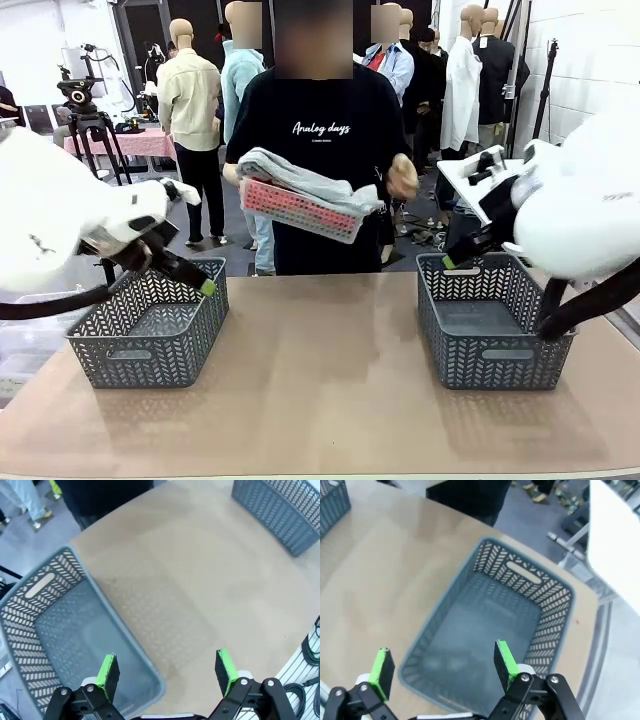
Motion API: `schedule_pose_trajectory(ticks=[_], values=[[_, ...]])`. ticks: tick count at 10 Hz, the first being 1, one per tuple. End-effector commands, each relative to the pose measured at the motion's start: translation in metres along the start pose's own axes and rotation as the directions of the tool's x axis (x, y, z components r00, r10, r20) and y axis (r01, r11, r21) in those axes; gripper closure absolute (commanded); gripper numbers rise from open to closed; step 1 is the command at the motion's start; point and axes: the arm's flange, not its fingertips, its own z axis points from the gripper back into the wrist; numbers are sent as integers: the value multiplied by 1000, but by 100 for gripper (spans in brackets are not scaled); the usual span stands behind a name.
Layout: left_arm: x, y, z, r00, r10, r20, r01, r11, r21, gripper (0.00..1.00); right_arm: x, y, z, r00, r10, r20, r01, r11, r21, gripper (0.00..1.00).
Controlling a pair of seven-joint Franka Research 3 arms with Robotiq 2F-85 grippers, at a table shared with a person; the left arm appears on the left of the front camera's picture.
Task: Sort the tops and bottoms.
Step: Lift clothes from the center of the table with your left hand.
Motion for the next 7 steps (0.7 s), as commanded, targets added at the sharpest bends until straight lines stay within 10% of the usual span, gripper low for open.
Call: schedule_pose_trajectory(ticks=[1, 7], values=[[-29, 21, 27, 999, 38, 23, -37, 999, -13, 0, -31, -18, 20, 998, -55, -14, 56, 994, 90, 0], [-7, 33, 41, 997, 64, 40, -64, 998, 5, 0, -16, -27, 24, 997, -72, -41, 77, 990, 117, 0]])
